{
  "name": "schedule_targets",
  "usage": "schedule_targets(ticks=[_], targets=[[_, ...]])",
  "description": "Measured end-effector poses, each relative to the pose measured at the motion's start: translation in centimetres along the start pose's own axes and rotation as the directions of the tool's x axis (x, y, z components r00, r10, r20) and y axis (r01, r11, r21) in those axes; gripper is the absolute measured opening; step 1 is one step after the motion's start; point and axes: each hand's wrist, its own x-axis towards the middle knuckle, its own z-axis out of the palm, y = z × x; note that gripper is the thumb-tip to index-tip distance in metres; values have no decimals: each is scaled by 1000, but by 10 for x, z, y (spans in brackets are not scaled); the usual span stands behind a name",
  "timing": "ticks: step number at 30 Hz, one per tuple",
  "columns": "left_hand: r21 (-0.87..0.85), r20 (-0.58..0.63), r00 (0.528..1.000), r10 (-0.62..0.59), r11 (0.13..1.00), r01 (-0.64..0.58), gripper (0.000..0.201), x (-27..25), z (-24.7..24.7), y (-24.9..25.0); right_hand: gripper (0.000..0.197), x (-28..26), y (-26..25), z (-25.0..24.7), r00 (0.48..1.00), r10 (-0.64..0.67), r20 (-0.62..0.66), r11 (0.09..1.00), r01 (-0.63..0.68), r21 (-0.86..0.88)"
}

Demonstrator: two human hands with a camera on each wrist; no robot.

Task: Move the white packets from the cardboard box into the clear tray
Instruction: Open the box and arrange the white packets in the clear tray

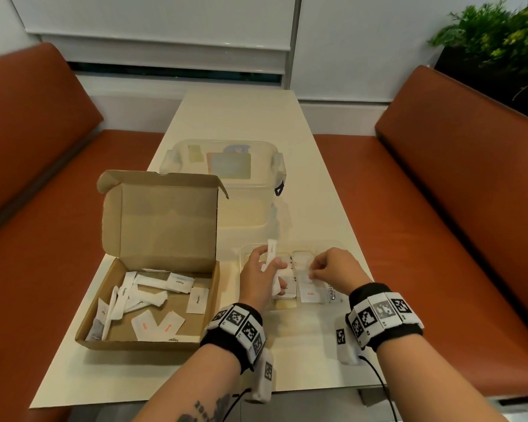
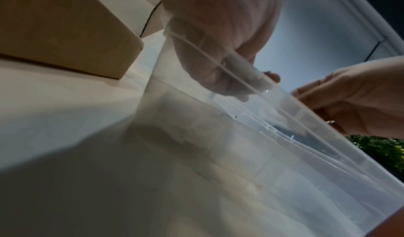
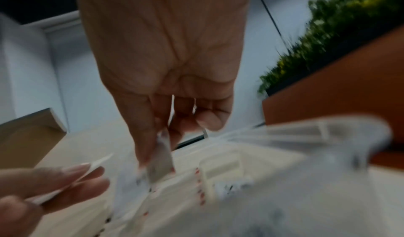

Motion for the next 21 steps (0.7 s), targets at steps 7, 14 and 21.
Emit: schedule_targets(ticks=[7,14,21], targets=[[-39,-6,1000,-8,999,8,20,0,1,0,7,-5,9,18,998,3,67,989,8,-150],[-12,8,1000,14,1000,-14,22,-1,1,1,28,-6,17,23,997,-81,17,979,82,-188],[16,23,1000,10,1000,-10,23,-4,1,1,35,-5,25,34,999,-20,-25,991,17,-135]])
